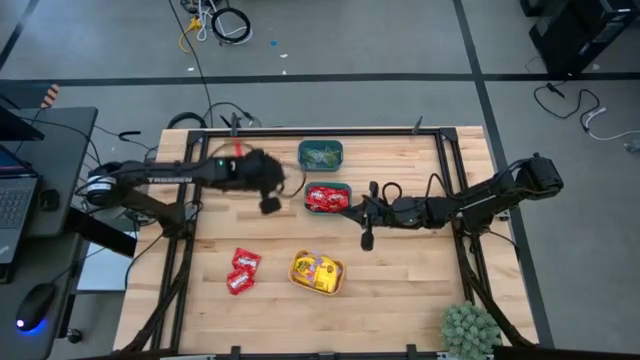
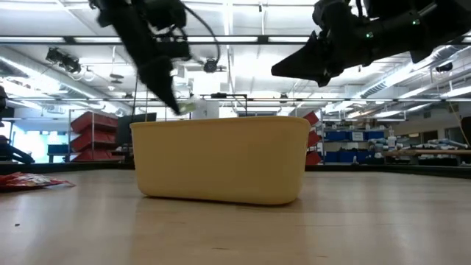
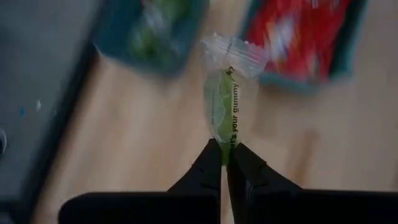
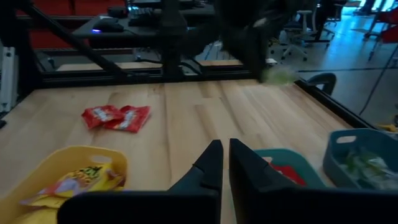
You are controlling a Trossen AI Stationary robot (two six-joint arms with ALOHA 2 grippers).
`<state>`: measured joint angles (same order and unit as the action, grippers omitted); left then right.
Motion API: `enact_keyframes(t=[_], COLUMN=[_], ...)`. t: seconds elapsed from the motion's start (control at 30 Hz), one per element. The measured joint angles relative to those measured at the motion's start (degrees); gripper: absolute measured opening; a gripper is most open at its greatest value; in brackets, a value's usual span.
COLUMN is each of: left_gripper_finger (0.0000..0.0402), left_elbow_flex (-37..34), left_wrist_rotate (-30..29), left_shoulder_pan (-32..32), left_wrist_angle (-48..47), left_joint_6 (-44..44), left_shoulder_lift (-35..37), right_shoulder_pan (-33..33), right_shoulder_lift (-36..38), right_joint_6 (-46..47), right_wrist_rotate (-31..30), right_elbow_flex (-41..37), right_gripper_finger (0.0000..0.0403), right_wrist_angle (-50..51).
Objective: Sort candy
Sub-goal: Put the green gummy into the blue bin
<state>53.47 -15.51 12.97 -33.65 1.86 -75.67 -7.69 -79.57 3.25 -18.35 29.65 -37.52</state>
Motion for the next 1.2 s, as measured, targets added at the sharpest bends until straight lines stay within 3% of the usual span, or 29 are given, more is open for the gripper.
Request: enact_keyframes(t=[0.2,0.4,0.63,0.77,0.93,1.2], left_gripper_finger=[0.0004,0.0003,0.0003,0.0003,0.002,0.0086], left_elbow_flex=[8.0,18.31,31.89,37.8,41.22,41.34], left_wrist_rotate=[6.55,7.73,8.77,8.77,8.37,4.74], left_shoulder_pan=[8.06,12.03,14.21,15.21,15.77,15.66], left_wrist_angle=[4.36,2.47,-6.8,-10.82,-13.07,-14.12], left_joint_6=[8.12,17.41,26.2,26.57,26.44,26.35], left_shoulder_lift=[-7.41,-20.51,-33.81,-38.99,-41.74,-41.8], right_shoulder_pan=[2.12,3.28,3.88,3.88,3.88,3.88], right_shoulder_lift=[0.0,0.0,0.0,0.02,0.02,0.02], right_joint_6=[0.0,0.0,0.0,0.0,0.01,-0.28], right_wrist_rotate=[-0.02,-0.02,-0.02,-0.02,-0.02,-0.02], right_elbow_flex=[0.0,0.0,-0.02,-0.02,-0.02,-0.02], right_gripper_finger=[0.0009,0.0011,0.0009,0.0011,0.0021,0.0051], right_wrist_angle=[0.33,0.61,1.65,1.66,1.71,2.03])
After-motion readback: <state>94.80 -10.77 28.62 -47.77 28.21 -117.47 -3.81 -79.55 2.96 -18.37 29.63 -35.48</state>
